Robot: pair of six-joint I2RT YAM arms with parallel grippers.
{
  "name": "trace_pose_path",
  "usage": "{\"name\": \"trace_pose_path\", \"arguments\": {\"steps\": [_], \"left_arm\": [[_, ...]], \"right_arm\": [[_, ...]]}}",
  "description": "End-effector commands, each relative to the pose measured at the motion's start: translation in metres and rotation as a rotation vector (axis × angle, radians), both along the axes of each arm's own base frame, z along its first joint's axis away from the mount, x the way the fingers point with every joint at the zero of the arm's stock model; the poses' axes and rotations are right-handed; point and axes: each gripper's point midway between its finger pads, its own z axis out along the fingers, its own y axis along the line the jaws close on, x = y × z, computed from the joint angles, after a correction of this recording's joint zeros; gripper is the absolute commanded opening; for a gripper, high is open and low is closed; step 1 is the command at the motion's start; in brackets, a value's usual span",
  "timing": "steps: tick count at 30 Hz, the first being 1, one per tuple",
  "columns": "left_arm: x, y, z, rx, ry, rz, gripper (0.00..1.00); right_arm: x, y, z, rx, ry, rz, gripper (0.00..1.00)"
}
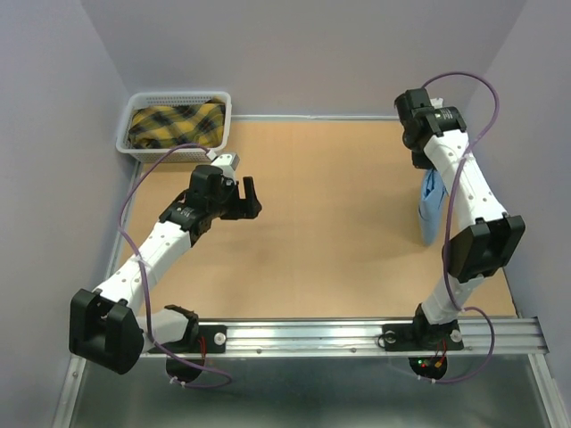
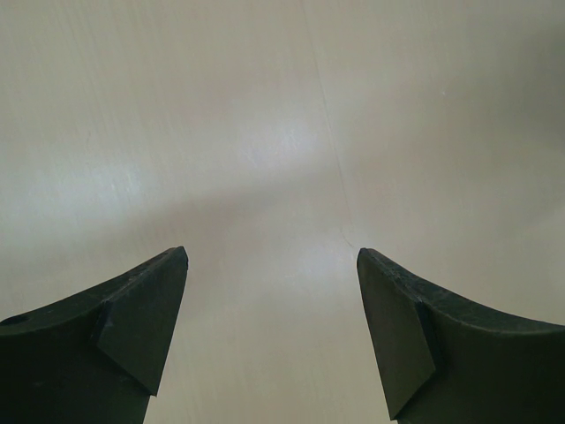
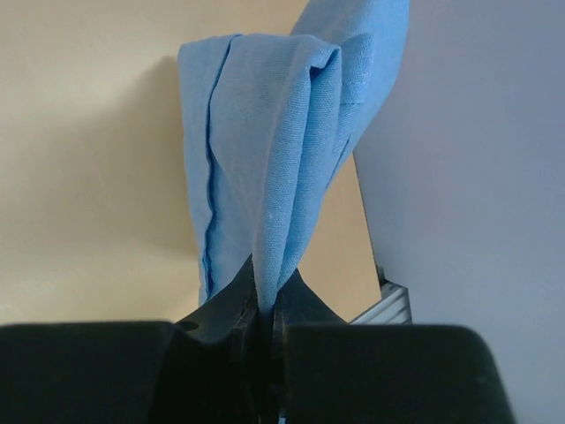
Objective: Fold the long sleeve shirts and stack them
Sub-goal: Fold the shirt
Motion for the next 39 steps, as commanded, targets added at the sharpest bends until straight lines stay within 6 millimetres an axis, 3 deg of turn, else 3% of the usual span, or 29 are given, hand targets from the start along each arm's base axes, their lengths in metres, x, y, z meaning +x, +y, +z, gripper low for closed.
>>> {"name": "trace_pose_path", "arguments": {"steps": [1, 4, 9, 14, 19, 24, 26, 28, 29, 32, 35, 39], "left_arm": [[-0.004, 0.0, 0.004, -0.024, -0.021, -0.006, 0.89], [-0.006, 0.001, 0.005, -0.033, -0.03, -0.004, 0.89], [-0.008, 0.003, 0.008, -0.047, -0.04, 0.006, 0.89], [-0.011, 0.007, 0.011, -0.069, -0.059, 0.031, 0.89], [-0.014, 0.01, 0.01, -0.075, -0.064, 0.044, 0.89], [-0.016, 0.01, 0.008, -0.083, -0.062, 0.047, 0.89], [-0.017, 0.01, 0.006, -0.085, -0.059, 0.044, 0.89], [-0.017, 0.01, 0.006, -0.088, -0.057, 0.046, 0.89], [-0.018, 0.01, 0.007, -0.09, -0.06, 0.046, 0.89], [-0.019, 0.01, 0.008, -0.097, -0.063, 0.049, 0.89], [-0.02, 0.01, 0.01, -0.107, -0.064, 0.057, 0.89], [-0.024, 0.01, 0.013, -0.126, -0.065, 0.064, 0.89]], "right_arm": [[-0.003, 0.007, 0.006, -0.148, 0.024, 0.022, 0.0], [0.007, 0.046, -0.003, -0.211, 0.018, 0.063, 0.0], [0.019, 0.097, -0.033, -0.261, 0.045, 0.135, 0.0], [0.013, 0.149, -0.101, -0.321, 0.11, 0.187, 0.01], [0.003, 0.182, -0.152, -0.335, 0.154, 0.21, 0.02], [-0.003, 0.205, -0.186, -0.348, 0.165, 0.223, 0.14], [-0.005, 0.214, -0.196, -0.328, 0.174, 0.23, 0.28], [-0.005, 0.222, -0.202, -0.298, 0.17, 0.238, 0.35], [-0.007, 0.228, -0.205, -0.279, 0.181, 0.255, 0.47], [-0.009, 0.248, -0.213, -0.193, 0.181, 0.291, 0.64], [-0.011, 0.272, -0.213, -0.115, 0.169, 0.343, 0.77], [-0.014, 0.313, -0.196, 0.057, 0.141, 0.433, 0.86]]}}
